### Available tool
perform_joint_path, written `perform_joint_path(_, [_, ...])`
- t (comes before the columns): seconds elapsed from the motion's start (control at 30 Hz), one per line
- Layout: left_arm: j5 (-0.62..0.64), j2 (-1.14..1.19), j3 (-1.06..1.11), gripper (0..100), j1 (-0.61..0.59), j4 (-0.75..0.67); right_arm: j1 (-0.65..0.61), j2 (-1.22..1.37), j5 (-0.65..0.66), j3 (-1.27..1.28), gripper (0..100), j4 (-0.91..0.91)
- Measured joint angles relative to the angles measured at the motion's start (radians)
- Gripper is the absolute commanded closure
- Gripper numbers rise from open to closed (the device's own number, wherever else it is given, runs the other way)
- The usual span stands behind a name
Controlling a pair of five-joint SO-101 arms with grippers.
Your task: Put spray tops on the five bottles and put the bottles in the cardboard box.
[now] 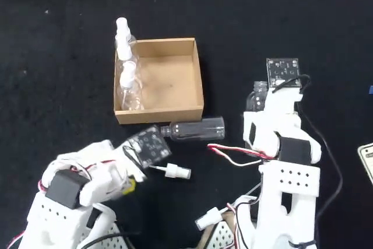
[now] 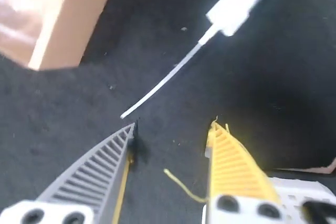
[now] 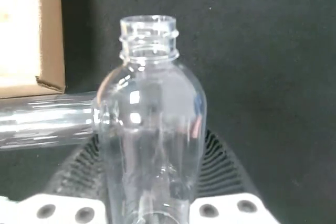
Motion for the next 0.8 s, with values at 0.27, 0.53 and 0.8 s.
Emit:
perform_joint_path(0.27, [0.000,0.003,0.081,80,0.132,-0.060,-0.011,0.000,0.000,0.000,98.8,-0.002])
perform_joint_path(0.53, [0.000,0.003,0.097,80,0.196,-0.081,-0.011,0.000,0.000,0.000,98.8,-0.002])
perform_joint_path(0.8, [0.000,0.003,0.106,80,0.213,-0.081,-0.011,0.000,0.000,0.000,98.8,-0.002])
